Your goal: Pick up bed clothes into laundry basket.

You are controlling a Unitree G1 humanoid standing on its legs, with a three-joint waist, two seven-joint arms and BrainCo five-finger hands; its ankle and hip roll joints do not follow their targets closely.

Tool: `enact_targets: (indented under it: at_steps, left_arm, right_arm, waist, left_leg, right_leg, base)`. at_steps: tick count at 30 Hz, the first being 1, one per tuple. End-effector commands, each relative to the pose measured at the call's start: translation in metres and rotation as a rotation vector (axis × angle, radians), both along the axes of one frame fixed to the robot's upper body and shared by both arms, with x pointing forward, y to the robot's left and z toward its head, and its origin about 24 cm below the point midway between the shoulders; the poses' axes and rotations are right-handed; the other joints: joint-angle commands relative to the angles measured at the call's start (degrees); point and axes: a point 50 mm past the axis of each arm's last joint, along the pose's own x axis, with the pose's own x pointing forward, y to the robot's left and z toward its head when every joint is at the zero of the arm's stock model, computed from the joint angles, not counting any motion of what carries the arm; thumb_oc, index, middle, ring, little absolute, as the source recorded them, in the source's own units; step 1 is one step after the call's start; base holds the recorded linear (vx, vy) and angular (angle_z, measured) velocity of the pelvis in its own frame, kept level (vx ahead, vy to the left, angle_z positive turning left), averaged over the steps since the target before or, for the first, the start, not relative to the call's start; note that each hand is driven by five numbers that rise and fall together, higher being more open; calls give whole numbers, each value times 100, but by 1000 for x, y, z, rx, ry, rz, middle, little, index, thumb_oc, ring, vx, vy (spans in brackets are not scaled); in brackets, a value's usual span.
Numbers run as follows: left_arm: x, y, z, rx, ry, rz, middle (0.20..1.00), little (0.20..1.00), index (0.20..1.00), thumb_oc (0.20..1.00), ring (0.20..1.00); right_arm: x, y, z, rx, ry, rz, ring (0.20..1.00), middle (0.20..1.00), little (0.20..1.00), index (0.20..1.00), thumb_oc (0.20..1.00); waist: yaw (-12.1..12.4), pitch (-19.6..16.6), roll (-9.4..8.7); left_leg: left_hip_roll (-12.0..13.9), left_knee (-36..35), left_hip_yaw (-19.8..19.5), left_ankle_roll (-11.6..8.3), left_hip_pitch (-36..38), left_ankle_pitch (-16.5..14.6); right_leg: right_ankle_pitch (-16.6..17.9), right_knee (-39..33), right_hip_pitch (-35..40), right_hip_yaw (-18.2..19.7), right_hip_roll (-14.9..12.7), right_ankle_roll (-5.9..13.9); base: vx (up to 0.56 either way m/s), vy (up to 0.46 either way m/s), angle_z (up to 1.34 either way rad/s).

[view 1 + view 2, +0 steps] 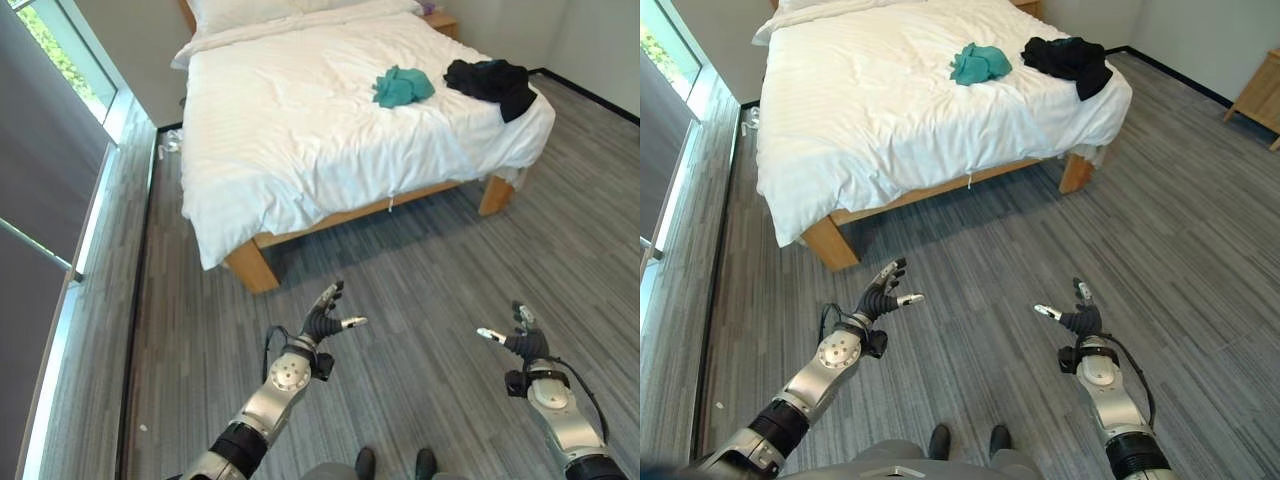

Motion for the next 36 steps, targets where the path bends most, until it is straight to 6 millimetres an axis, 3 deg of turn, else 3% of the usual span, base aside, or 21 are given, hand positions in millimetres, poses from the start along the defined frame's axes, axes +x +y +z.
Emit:
enact_targets:
  at_steps: [1, 6, 11, 12, 13, 14, 16, 17, 20, 22, 24, 25, 26, 27, 29, 30, 31, 32, 33, 34, 36]
  left_arm:
    - [18, -7, 33, -10, -182, -11, 1000, 1000, 1000, 1000, 1000]
    - [17, -15, 33, -58, -167, -20, 1000, 1000, 1000, 1000, 1000]
    - [10, -18, 31, -63, -159, -45, 1000, 1000, 1000, 1000, 1000]
    - [8, -17, 29, -80, -145, -34, 1000, 1000, 1000, 1000, 1000]
    - [8, -17, 29, -80, -146, -34, 1000, 1000, 1000, 1000, 1000]
    - [8, -15, 28, -82, -140, -20, 1000, 1000, 1000, 1000, 1000]
    - [7, -13, 27, -92, -131, 3, 1000, 1000, 1000, 1000, 1000]
    - [4, -7, 24, -114, -116, 41, 1000, 1000, 1000, 1000, 1000]
    - [-5, 1, 15, -167, -74, 108, 1000, 1000, 1000, 1000, 1000]
    - [-8, 2, 12, -173, -64, 112, 1000, 1000, 1000, 1000, 1000]
    - [-9, 3, 10, -190, -57, 123, 1000, 1000, 1000, 1000, 1000]
    - [-9, 7, 10, -197, -56, 143, 1000, 1000, 1000, 1000, 1000]
    - [-12, 9, 8, -217, -46, 156, 1000, 1000, 1000, 1000, 1000]
    - [-12, 13, 8, -206, -47, 155, 1000, 1000, 1000, 1000, 1000]
    - [-11, 12, 14, -197, -67, 137, 1000, 1000, 1000, 1000, 1000]
    - [-9, 9, 17, -191, -80, 126, 1000, 1000, 1000, 1000, 1000]
    - [-2, 3, 24, -156, -116, 101, 1000, 1000, 1000, 1000, 1000]
    - [1, 0, 27, -146, -132, 93, 1000, 1000, 1000, 1000, 1000]
    - [7, -7, 34, -147, -163, 82, 1000, 1000, 1000, 1000, 1000]
    - [9, -11, 35, -147, -164, 73, 1000, 1000, 1000, 1000, 1000]
    - [13, -17, 32, -131, -159, 65, 1000, 1000, 1000, 1000, 1000]
  right_arm:
    - [11, 1, 39, -42, -201, 44, 1000, 1000, 1000, 1000, 1000]
    - [10, 7, 37, -56, -192, 61, 1000, 1000, 1000, 1000, 1000]
    - [3, 10, 32, -49, -168, 77, 1000, 1000, 1000, 1000, 1000]
    - [3, 9, 32, -58, -163, 75, 1000, 1000, 1000, 1000, 1000]
    - [3, 9, 32, -58, -164, 75, 1000, 1000, 1000, 1000, 1000]
    - [4, 10, 34, -69, -166, 77, 1000, 1000, 1000, 1000, 1000]
    - [7, 12, 35, -77, -170, 78, 1000, 1000, 1000, 1000, 1000]
    - [9, 17, 38, -94, -174, 103, 1000, 1000, 1000, 1000, 1000]
    - [15, 33, 40, -128, -183, 173, 1000, 1000, 1000, 1000, 1000]
    - [22, 42, 44, -154, -203, 215, 1000, 1000, 1000, 1000, 1000]
    - [29, 50, 48, -172, -210, 248, 1000, 1000, 1000, 1000, 1000]
    - [32, 56, 49, -191, -215, 274, 1000, 1000, 1000, 1000, 1000]
    - [33, 63, 48, -221, -204, 314, 1000, 1000, 1000, 1000, 1000]
    - [34, 69, 43, -256, -191, 336, 1000, 1000, 1000, 1000, 1000]
    - [33, 73, 39, -287, -177, 354, 1000, 1000, 1000, 1000, 1000]
    - [34, 73, 38, -296, -168, 356, 1000, 1000, 1000, 1000, 1000]
    - [35, 74, 40, -312, -182, 354, 1000, 1000, 1000, 1000, 1000]
    - [36, 72, 41, -324, -185, 343, 1000, 1000, 1000, 1000, 1000]
    - [35, 67, 39, -344, -177, 316, 1000, 1000, 1000, 1000, 1000]
    - [34, 60, 39, -360, -173, 281, 1000, 1000, 1000, 1000, 1000]
    - [34, 50, 43, -405, -189, 233, 1000, 1000, 1000, 1000, 1000]
  waist:
    - [109, -3, -214]
    - [87, 40, -223]
    - [-6, 372, -289]
    - [39, 611, -270]
    - [34, 602, -249]
    - [53, 732, -250]
    - [71, 802, -272]
    - [115, 825, -308]
    - [361, 667, -190]
    - [499, 514, 15]
    - [548, 470, 59]
    - [592, 409, 48]
    - [721, 273, 8]
    - [849, 239, -156]
    - [778, 334, -184]
    - [650, 402, -167]
    - [380, 488, 14]
    - [286, 526, 107]
    - [-1, 644, 149]
    - [-250, 673, 106]
    - [-396, 582, 13]
  left_leg:
    - [10, -161, -838, -406, -321, 153]
    - [61, -125, -832, -431, -352, 132]
    - [121, 1249, -533, -600, -760, -184]
    - [188, 2474, -362, -743, -1408, 451]
    - [199, 2565, -377, -749, -1475, 420]
    - [166, 3143, -397, -750, -1850, 873]
    - [56, 3742, -387, -639, -2299, 901]
    - [-9, 3755, -212, -522, -2589, 572]
    - [-442, 2411, 95, -377, -2395, 149]
    - [-527, 1140, 235, -371, -2211, 488]
    - [-489, 723, 594, -360, -2190, 633]
    - [-446, 488, 687, -215, -2071, 602]
    - [-571, 327, 433, -38, -1947, 629]
    - [-580, 243, 303, 83, -1723, 531]
    - [-442, 194, 230, 154, -1404, 404]
    - [-359, 165, 152, 190, -1197, 328]
    - [-162, -64, -121, 220, -757, 265]
    - [-97, -139, -209, 203, -594, 240]
    - [-104, -180, -447, 125, -317, 105]
    - [-104, -220, -669, 4, 24, -153]
    - [-1, -220, -861, -167, 328, -517]
  right_leg:
    - [-687, 421, -15, -63, 2, 253]
    - [-710, 461, -55, -100, 7, 248]
    - [-696, 542, -56, 68, 38, 123]
    - [-694, 580, 57, 153, 49, 31]
    - [-690, 587, 32, 147, 72, 29]
    - [-700, 640, 50, 202, 70, -37]
    - [-710, 693, 8, 286, 87, -88]
    - [-768, 690, 19, 425, 108, -88]
    - [-848, 467, 241, 767, 223, 52]
    - [-878, 302, 399, 1020, 477, 84]
    - [-957, 154, 611, 1092, 499, 114]
    - [-1017, 140, 701, 1152, 457, 134]
    - [-1067, 417, 642, 1143, 378, 233]
    - [-873, 1457, 357, 966, 191, 583]
    - [-199, 2933, -315, 849, 159, 1131]
    - [130, 3632, -527, 826, 239, 1283]
    - [95, 4729, -1326, 733, 557, 1215]
    - [-31, 4725, -1650, 621, 570, 1112]
    - [-364, 4019, -2098, 419, 376, 793]
    - [-571, 2564, -2087, 250, 156, 575]
    - [37, 616, -2258, 183, -137, 741]
  base:
    - [4, -23, 9]
    - [16, -68, 9]
    - [-29, -140, -9]
    - [-50, -115, -29]
    - [-64, -126, -43]
    - [-59, -113, -49]
    - [-10, -117, -52]
    - [172, -46, -95]
    - [373, 16, -108]
    - [466, 31, -86]
    - [442, 18, -105]
    - [635, 126, -113]
    - [810, 134, -87]
    - [732, 97, -59]
    - [449, -34, -84]
    - [526, 13, -78]
    - [523, 64, -21]
    - [700, 55, 98]
    - [776, -80, 96]
    - [823, -185, 133]
    - [753, -255, 171]
